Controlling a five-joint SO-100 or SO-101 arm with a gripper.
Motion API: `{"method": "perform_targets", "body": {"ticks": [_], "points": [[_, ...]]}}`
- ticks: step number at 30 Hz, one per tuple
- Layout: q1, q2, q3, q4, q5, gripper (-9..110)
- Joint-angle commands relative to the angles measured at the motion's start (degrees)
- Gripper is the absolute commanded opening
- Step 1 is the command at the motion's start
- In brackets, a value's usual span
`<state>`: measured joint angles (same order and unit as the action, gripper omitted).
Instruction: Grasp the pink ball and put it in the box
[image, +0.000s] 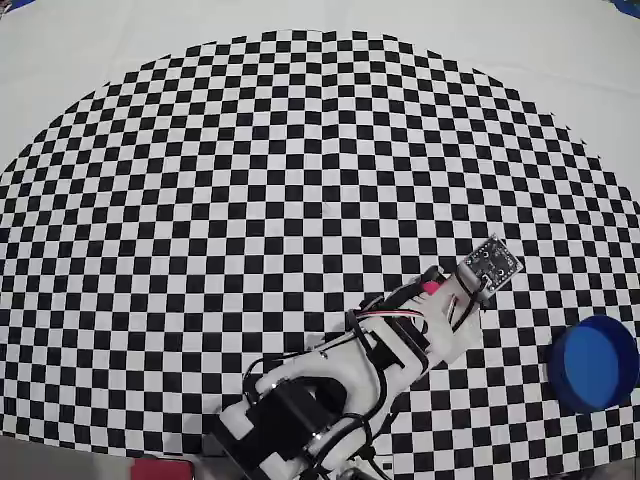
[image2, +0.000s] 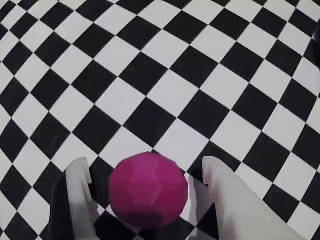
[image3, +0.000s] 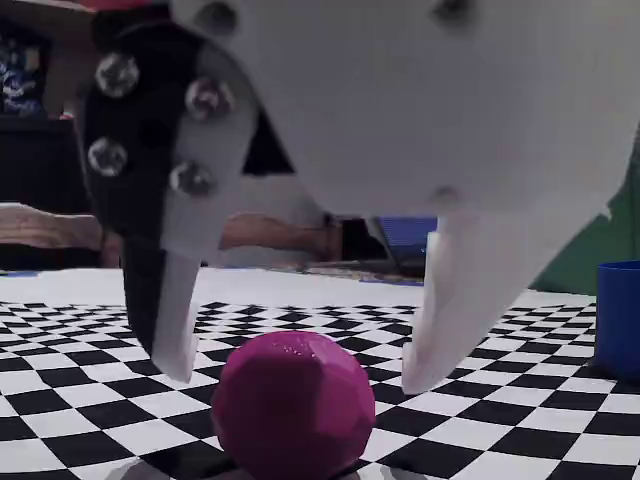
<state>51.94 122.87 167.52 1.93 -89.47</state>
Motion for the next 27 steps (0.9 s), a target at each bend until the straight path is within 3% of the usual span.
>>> {"method": "perform_targets", "body": {"ticks": [1, 27], "points": [[-0.2, -0.4, -1.9, -1.1, -0.4, 26], [-0.1, -3.1, -2.3, -2.5, -0.5, 26]]}}
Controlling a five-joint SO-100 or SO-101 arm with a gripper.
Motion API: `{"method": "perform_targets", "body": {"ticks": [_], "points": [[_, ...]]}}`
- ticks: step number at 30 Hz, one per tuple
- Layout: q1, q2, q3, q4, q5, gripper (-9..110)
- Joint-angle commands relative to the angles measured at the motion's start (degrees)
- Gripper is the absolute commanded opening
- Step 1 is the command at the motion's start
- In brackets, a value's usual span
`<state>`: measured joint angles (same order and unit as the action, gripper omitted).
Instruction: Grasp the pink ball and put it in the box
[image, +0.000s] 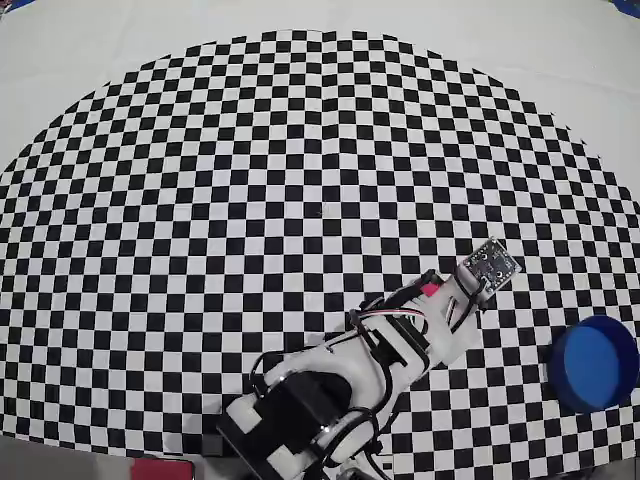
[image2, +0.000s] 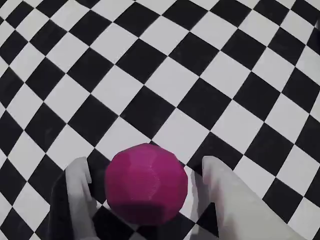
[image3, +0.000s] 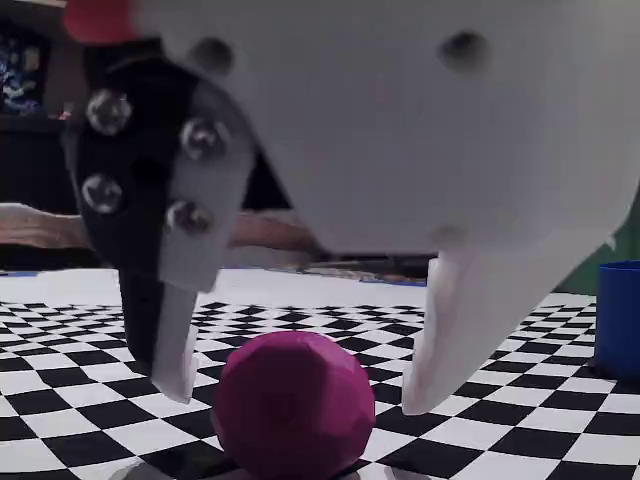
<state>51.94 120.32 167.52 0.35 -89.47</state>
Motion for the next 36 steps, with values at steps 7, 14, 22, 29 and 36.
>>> {"method": "perform_targets", "body": {"ticks": [7, 14, 22, 29, 36], "points": [[-0.1, -1.2, -2.8, -1.1, -0.5, 26], [-0.1, -1.8, -3.1, -1.4, -0.5, 26], [-0.1, -2.5, -2.6, -1.4, -0.5, 26], [-0.1, -2.5, -2.5, -1.5, -0.5, 26], [-0.1, -2.6, -2.7, -1.5, -0.5, 26]]}}
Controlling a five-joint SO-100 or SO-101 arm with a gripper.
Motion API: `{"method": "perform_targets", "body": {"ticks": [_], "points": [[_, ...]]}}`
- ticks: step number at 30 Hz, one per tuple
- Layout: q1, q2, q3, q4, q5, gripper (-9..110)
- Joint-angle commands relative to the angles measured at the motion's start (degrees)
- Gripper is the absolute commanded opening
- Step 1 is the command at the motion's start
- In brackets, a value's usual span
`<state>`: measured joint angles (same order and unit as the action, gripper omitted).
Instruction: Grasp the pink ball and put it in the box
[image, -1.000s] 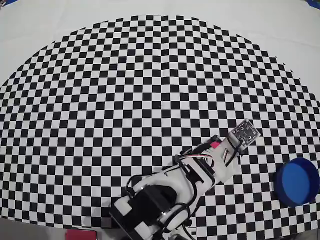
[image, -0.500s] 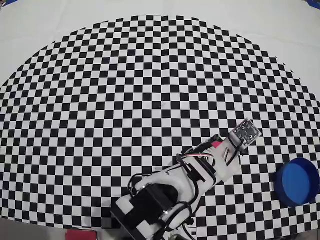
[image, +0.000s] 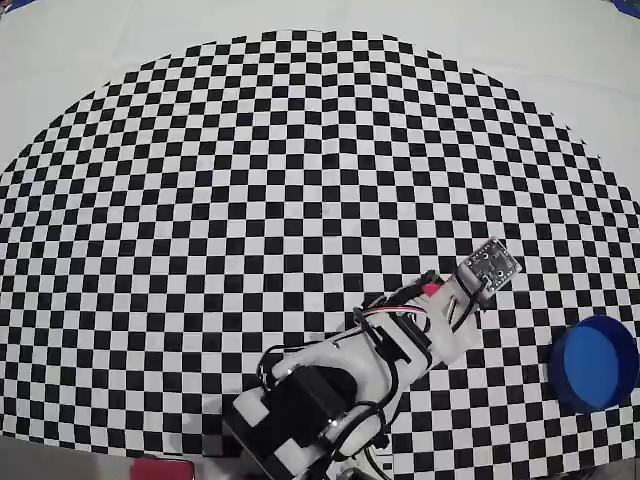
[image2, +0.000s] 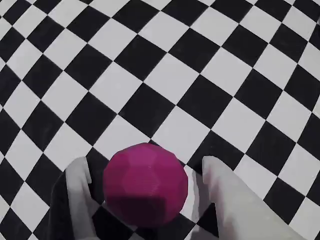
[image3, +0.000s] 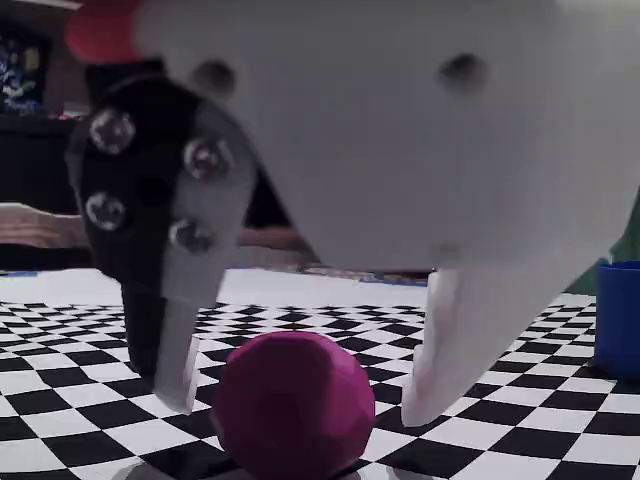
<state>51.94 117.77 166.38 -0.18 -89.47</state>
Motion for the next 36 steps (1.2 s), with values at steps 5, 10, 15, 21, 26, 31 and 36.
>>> {"method": "perform_targets", "body": {"ticks": [5, 10, 15, 21, 26, 31, 36], "points": [[-0.1, -0.1, -1.6, -1.0, -0.5, 26], [-0.1, -0.1, -1.6, -1.0, -0.6, 26], [-0.1, -0.1, -1.5, -1.0, -0.6, 25], [0.0, -0.1, -1.3, -1.0, -1.2, 23], [0.0, -0.1, -1.1, -1.0, -2.1, 13], [-0.1, -0.1, -0.9, -1.1, -2.8, 0], [0.0, -0.1, -0.8, -1.5, -2.8, 0]]}}
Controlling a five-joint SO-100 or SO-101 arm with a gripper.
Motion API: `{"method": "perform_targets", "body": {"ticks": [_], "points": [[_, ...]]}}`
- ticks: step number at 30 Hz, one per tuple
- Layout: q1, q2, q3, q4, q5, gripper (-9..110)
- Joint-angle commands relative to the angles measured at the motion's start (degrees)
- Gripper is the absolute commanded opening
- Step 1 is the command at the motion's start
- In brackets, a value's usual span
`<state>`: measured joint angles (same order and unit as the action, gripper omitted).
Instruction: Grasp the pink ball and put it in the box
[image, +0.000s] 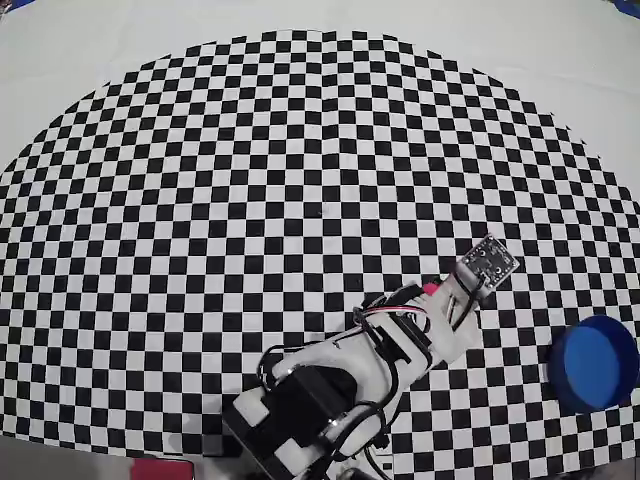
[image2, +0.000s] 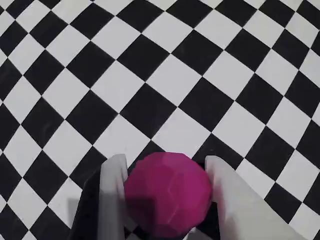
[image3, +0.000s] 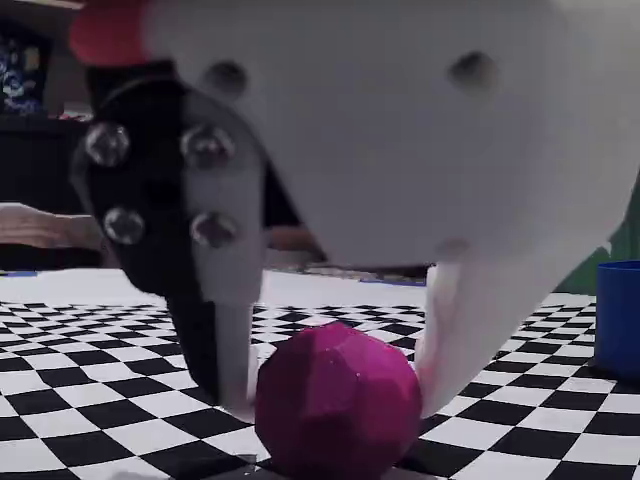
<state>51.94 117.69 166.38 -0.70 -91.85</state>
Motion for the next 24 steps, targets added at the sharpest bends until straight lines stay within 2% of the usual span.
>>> {"method": "perform_targets", "body": {"ticks": [1, 24], "points": [[0.0, 0.0, -0.8, -1.0, -0.4, 0], [0.5, 10.1, 0.7, 0.1, -0.4, 0]]}}
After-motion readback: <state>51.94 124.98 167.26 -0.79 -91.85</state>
